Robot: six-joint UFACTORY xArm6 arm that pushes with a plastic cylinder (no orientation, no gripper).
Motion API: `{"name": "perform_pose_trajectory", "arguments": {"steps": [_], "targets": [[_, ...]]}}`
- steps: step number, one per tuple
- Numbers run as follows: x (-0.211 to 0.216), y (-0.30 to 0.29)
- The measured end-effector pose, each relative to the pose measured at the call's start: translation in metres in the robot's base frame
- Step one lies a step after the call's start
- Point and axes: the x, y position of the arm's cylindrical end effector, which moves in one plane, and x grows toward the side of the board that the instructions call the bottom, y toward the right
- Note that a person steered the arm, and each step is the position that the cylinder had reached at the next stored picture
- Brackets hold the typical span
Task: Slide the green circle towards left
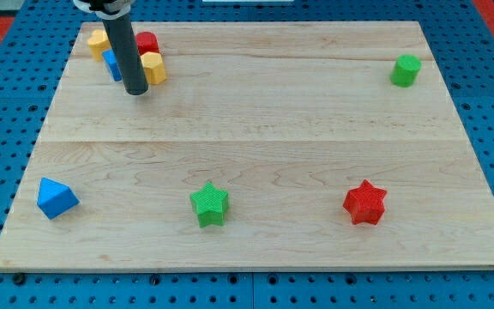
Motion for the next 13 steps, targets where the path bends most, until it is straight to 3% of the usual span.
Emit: {"name": "perform_pose_trajectory", "arguments": {"steps": [4, 6, 7, 8, 10, 11, 12, 13], "targets": [[0.007, 0.0], [0.031, 0.017], [0.045, 0.083], [0.04, 0.22], [0.009, 0.427], [-0.02, 0.455], [-0.037, 0.414], [-0.012, 0.424]]}}
